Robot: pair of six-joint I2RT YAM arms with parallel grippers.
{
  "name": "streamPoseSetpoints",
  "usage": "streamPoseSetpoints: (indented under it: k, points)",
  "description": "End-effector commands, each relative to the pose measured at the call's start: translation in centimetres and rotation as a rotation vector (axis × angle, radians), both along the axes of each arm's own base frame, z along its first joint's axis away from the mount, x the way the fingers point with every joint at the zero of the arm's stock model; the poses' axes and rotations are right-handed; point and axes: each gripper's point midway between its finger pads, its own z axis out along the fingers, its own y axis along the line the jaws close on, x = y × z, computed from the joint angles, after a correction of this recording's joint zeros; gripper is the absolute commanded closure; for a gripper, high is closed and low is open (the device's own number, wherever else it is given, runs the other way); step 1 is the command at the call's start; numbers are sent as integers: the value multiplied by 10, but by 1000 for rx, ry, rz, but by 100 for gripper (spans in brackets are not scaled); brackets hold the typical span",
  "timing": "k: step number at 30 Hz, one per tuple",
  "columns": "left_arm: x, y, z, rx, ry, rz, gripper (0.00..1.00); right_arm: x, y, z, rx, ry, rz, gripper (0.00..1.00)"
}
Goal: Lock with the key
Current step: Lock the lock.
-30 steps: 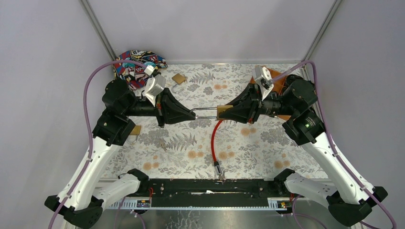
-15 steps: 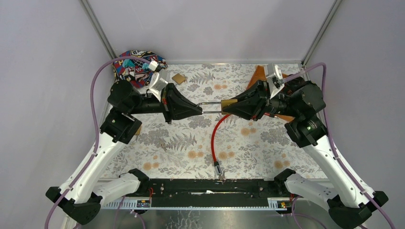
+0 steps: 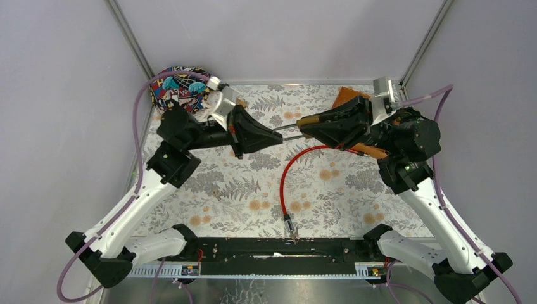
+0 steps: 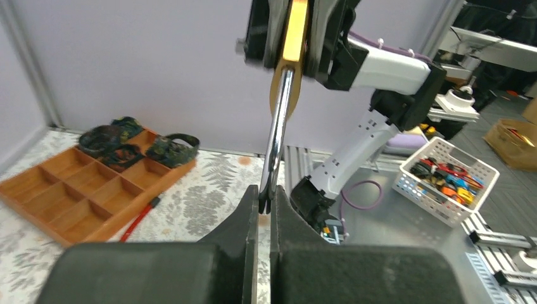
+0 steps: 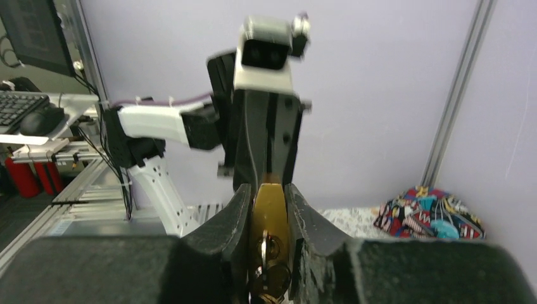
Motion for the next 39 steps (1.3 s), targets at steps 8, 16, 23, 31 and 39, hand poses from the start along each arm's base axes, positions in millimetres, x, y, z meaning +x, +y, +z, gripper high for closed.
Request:
streamPoseSetpoints:
  k: [8,16,23,31,39]
  points:
    - [-28,-20,8,-30,-68,-190,88,51,20,-76,-136,242,-58,100]
    - [-25,-2,15,-47,-57,-146,65,49,10,-67,-145,222,-99,100]
    - [-19,-1,0,7,-34,-116,100,43,8,-46,-84,200,-85,100]
    - [-9,-5,-31,78,19,-93,97,34,8,-36,-75,193,-47,100]
    - [-4,11,-72,258,-143,-50,100,19,-15,-62,-393,166,-103,0]
